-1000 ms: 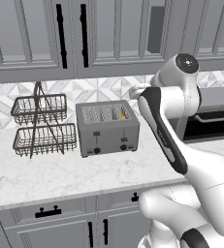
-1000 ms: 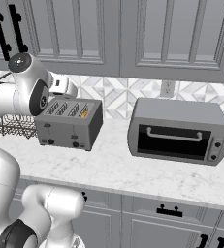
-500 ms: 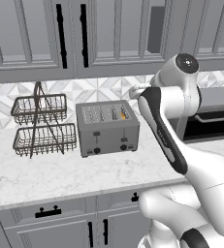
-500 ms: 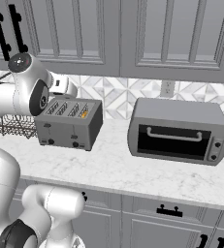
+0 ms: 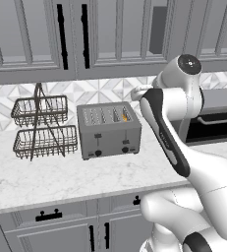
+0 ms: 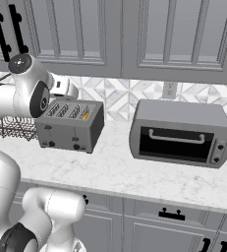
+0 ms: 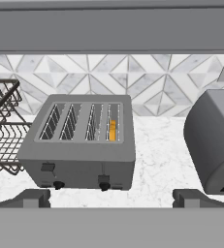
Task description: Start the toaster. Once the lever pops up, take the bread to the plate on the dining counter.
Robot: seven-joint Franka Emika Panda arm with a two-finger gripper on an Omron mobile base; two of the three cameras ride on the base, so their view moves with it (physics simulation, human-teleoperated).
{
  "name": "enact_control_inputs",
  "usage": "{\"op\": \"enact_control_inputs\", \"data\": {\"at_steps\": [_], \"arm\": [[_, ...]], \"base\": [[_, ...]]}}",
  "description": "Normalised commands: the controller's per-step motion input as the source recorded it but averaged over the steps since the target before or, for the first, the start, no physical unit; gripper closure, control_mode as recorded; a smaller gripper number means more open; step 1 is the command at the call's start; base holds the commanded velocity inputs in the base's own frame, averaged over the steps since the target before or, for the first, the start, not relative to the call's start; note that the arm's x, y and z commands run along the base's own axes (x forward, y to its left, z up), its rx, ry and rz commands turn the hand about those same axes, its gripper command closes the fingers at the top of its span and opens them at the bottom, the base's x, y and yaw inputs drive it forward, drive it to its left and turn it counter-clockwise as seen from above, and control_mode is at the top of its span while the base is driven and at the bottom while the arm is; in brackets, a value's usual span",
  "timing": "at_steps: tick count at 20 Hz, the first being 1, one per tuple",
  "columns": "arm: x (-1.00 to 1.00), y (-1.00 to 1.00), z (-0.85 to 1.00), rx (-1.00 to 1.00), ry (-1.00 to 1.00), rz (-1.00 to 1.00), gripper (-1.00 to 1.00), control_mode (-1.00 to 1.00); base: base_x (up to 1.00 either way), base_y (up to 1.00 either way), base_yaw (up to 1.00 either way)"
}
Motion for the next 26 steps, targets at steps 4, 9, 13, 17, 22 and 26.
{"op": "enact_control_inputs", "data": {"at_steps": [4,9,13,17,22,26], "arm": [[0.00,0.00,0.00,0.00,0.00,0.00,-1.00,-1.00],[0.00,0.00,0.00,0.00,0.00,0.00,-1.00,-1.00],[0.00,0.00,0.00,0.00,0.00,0.00,-1.00,-1.00],[0.00,0.00,0.00,0.00,0.00,0.00,-1.00,-1.00],[0.00,0.00,0.00,0.00,0.00,0.00,-1.00,-1.00],[0.00,0.00,0.00,0.00,0.00,0.00,-1.00,-1.00]], "base": [[0.00,0.00,0.00],[0.00,0.00,0.00],[0.00,0.00,0.00],[0.00,0.00,0.00],[0.00,0.00,0.00],[0.00,0.00,0.00]]}}
